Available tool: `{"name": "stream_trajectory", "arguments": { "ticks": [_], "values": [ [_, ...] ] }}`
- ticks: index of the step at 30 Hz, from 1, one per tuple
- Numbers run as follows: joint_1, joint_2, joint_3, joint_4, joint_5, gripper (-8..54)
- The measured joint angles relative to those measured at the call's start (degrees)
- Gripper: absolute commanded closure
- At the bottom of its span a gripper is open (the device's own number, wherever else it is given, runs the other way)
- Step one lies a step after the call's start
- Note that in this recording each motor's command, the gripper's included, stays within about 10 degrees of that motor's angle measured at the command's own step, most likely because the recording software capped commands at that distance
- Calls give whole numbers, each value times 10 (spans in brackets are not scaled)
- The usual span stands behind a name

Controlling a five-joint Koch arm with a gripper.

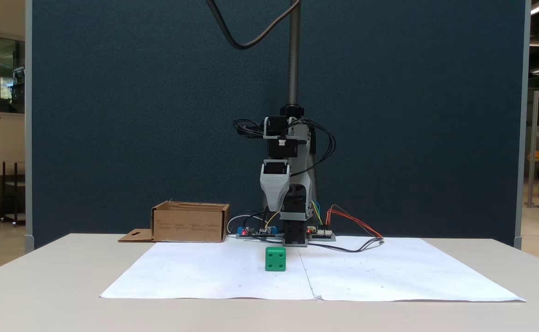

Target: Grasp a green dice and put it in the bin.

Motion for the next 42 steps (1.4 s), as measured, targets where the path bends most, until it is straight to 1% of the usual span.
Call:
{"name": "stream_trajectory", "arguments": {
  "ticks": [9, 14, 23, 32, 42],
  "values": [
    [-3, -30, 0, -31, -6, 7],
    [-3, -29, 0, -34, -28, 9],
    [-21, -30, 0, -34, -29, 11],
    [-33, -86, 0, -79, -29, 14],
    [-33, -125, -6, -112, -28, 15]
  ]
}}
